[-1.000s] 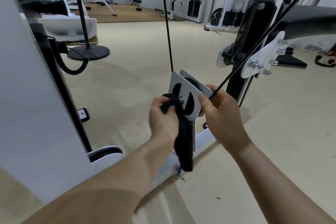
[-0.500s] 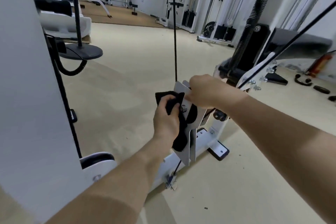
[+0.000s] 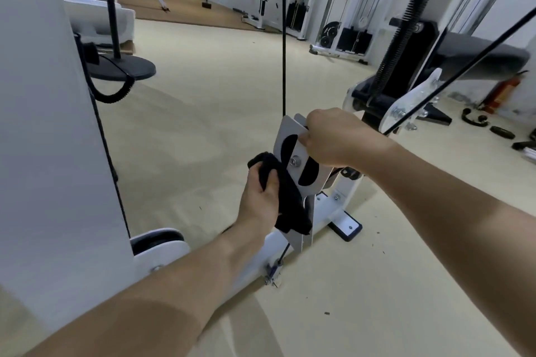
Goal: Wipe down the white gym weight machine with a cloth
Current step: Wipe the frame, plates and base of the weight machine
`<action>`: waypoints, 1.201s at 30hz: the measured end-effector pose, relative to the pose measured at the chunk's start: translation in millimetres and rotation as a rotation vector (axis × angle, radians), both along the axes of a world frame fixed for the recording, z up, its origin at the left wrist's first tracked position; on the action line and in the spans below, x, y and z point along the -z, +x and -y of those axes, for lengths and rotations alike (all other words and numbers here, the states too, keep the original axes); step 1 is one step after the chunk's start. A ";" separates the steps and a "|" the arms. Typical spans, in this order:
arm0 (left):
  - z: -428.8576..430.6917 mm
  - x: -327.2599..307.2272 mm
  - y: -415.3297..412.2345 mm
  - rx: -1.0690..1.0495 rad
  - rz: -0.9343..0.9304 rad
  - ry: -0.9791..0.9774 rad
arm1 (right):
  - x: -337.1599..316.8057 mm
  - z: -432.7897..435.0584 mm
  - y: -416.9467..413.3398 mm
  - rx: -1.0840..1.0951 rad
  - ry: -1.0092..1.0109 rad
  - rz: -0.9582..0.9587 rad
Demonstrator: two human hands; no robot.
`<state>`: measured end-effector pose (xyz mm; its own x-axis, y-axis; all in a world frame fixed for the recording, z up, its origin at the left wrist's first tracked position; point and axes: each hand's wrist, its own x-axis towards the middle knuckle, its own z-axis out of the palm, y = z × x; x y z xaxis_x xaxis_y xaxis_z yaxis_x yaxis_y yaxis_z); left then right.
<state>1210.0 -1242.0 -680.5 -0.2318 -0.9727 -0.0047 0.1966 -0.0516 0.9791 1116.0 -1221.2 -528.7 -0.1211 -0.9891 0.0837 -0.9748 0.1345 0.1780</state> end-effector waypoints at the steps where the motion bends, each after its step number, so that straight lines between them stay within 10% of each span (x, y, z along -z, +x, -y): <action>1: 2.3 -0.6 4.7 -0.023 0.016 -0.019 | 0.5 -2.0 -0.4 -0.013 -0.005 0.009; 5: -4.1 -20.2 5.6 -0.157 -0.047 -0.051 | 4.8 2.4 5.4 -0.068 -0.031 0.016; 10: -52.7 -14.3 -8.4 0.219 0.060 -0.100 | 3.5 2.4 -3.0 -0.035 -0.025 0.025; 18: -11.8 -16.7 -6.8 -0.312 -0.040 -0.010 | 9.2 5.0 7.3 -0.137 -0.038 -0.011; 36: 5.8 41.1 -37.3 -0.475 -0.021 -0.033 | 19.3 -4.7 -0.8 -0.224 -0.055 -0.265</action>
<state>1172.7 -1247.8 -721.6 0.2387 -0.9707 0.0276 0.2105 0.0795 0.9744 1115.2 -1216.4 -548.1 0.1313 -0.9819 0.1367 -0.9021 -0.0612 0.4272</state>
